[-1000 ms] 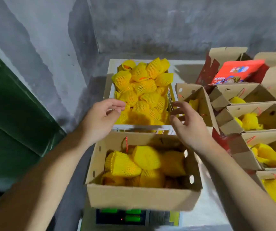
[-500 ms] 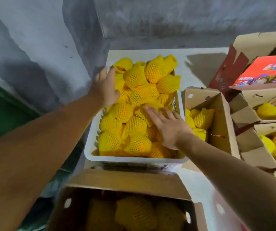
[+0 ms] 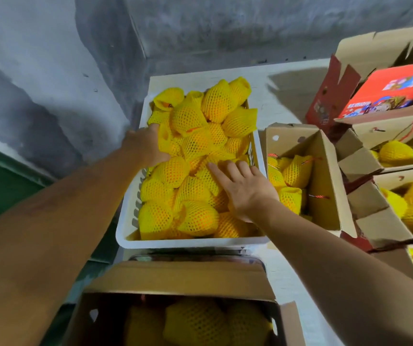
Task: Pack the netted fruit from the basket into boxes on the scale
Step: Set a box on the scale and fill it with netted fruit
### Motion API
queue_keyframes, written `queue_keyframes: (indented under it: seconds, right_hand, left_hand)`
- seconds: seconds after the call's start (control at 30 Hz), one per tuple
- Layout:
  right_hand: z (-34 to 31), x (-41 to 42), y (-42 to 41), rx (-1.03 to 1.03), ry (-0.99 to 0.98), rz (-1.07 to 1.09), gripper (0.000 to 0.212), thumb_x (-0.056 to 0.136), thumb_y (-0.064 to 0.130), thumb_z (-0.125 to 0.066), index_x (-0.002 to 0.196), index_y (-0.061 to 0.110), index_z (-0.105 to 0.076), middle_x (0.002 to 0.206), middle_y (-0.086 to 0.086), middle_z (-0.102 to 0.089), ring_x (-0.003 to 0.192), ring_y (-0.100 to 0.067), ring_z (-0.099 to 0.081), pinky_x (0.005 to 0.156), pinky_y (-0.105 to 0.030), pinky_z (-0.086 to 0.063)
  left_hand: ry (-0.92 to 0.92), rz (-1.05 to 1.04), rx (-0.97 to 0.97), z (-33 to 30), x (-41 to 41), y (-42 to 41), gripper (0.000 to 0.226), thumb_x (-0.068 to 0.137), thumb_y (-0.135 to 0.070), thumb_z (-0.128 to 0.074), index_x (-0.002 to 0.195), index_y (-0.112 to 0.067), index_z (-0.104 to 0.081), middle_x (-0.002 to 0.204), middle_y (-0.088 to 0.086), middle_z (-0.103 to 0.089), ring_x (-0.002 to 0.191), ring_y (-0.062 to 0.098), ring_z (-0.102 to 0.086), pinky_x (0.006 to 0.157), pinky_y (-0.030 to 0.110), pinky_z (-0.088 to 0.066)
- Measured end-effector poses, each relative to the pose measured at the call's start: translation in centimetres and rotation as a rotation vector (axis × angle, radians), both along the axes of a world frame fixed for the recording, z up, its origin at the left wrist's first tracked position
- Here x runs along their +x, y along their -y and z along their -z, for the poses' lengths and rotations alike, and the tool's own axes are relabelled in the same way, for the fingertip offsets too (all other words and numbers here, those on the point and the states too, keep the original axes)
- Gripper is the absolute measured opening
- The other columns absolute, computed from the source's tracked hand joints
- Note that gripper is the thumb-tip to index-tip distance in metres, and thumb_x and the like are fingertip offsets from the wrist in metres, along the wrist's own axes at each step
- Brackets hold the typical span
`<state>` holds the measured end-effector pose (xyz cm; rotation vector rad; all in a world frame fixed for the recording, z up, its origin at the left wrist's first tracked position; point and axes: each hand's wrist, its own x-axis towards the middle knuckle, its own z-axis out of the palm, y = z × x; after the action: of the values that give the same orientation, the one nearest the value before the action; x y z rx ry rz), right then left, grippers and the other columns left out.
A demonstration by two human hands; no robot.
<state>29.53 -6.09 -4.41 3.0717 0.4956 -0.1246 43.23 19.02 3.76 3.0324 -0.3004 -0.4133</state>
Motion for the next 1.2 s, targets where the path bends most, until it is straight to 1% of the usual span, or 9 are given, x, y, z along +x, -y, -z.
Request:
queue_keyframes:
  seconds: [0.13,0.27,0.4,0.6,0.77,0.83,0.93,1.0,1.2]
  right_hand:
    - [-0.1,0.0,-0.1,0.007,-0.019,-0.010,0.090,0.097,0.021,-0.055,0.155,0.031,0.013,0.168,0.001,0.031,0.159,-0.035,0.000,0.122,-0.052,-0.024]
    - [-0.4,-0.3,-0.1,0.006,0.058,-0.006,0.093,0.098,0.024,-0.054,0.159,0.029,0.016,0.161,-0.009,-0.016,0.140,-0.036,-0.028,0.116,-0.049,-0.032]
    - [-0.4,-0.5,-0.4,0.002,0.110,0.063,0.061,0.103,0.017,-0.041,0.151,0.025,-0.005,0.165,-0.015,-0.013,0.148,-0.043,-0.020,0.118,-0.050,-0.031]
    - [-1.1,-0.3,-0.2,0.166,0.116,0.047,0.062,0.094,0.030,-0.057,0.147,0.019,-0.028,0.137,-0.014,-0.042,0.119,-0.040,-0.051,0.096,-0.050,-0.045]
    - [-2.5,-1.6,0.4,0.568,0.121,0.153,0.080,0.079,0.047,-0.078,0.146,0.024,-0.040,0.126,-0.011,-0.033,0.110,-0.040,-0.054,0.085,-0.047,-0.053]
    - [-3.4,-3.0,0.7,0.821,0.114,0.250,0.080,0.079,0.039,-0.083,0.147,0.021,-0.043,0.124,-0.007,-0.031,0.115,-0.030,-0.049,0.098,-0.041,-0.050]
    - [-6.3,-5.9,0.2,1.088,0.095,0.394,0.077,0.081,0.029,-0.087,0.145,0.021,-0.046,0.125,-0.007,-0.030,0.125,-0.019,-0.038,0.113,-0.028,-0.034]
    - [-9.0,-8.7,-1.2,1.170,0.054,0.371,0.073,0.082,0.032,-0.087,0.143,0.026,-0.047,0.130,-0.008,-0.035,0.131,-0.019,-0.037,0.115,-0.031,-0.035]
    - [-14.8,-19.7,-7.3,1.489,-0.136,0.203,0.053,0.096,0.046,-0.065,0.144,0.029,-0.047,0.119,0.016,-0.068,0.104,-0.003,-0.068,0.077,-0.019,-0.055]
  left_hand:
    - [0.238,0.011,-0.092,0.2,-2.5,0.1,0.102,0.088,-0.045,-0.081,0.164,-0.007,-0.023,0.140,0.025,-0.056,0.125,0.046,-0.055,0.105,0.048,-0.039]
    - [0.319,-0.079,-0.291,0.3,-4.4,0.4,0.102,0.084,-0.045,-0.084,0.163,-0.012,-0.028,0.143,0.019,-0.060,0.125,0.044,-0.057,0.107,0.048,-0.039]
    - [0.378,-0.167,-0.457,0.1,-6.3,0.7,0.089,0.083,-0.040,-0.087,0.155,-0.013,-0.041,0.141,0.014,-0.063,0.125,0.043,-0.058,0.110,0.052,-0.043]
    - [0.198,-0.526,-1.054,-2.0,-9.1,2.4,0.070,0.087,-0.040,-0.083,0.144,-0.015,-0.051,0.132,0.007,-0.064,0.112,0.027,-0.066,0.089,0.037,-0.058]
    - [-0.362,-1.048,-1.725,-5.1,-14.7,2.5,0.054,0.077,-0.062,-0.085,0.113,-0.028,-0.064,0.116,-0.005,-0.064,0.107,0.015,-0.058,0.080,0.033,-0.054]
    - [-0.438,-1.035,-1.887,-5.9,-17.6,2.6,0.048,0.079,-0.064,-0.082,0.104,-0.027,-0.064,0.092,-0.005,-0.066,0.090,0.014,-0.052,0.070,0.032,-0.045]
    - [-0.484,-1.085,-1.967,-6.8,-21.8,2.7,0.053,0.090,-0.063,-0.071,0.130,-0.030,-0.061,0.130,0.004,-0.063,0.109,0.021,-0.053,0.083,0.025,-0.053]
    - [-0.538,-1.014,-2.203,-7.4,-24.9,2.7,0.054,0.078,-0.065,-0.081,0.121,-0.037,-0.062,0.139,0.013,-0.059,0.120,0.040,-0.065,0.092,0.056,-0.059]
    - [-0.493,-0.872,-2.353,-7.6,-33.4,0.5,0.039,0.097,-0.043,-0.066,0.122,-0.013,-0.067,0.121,0.017,-0.076,0.105,0.034,-0.076,0.084,0.052,-0.064]
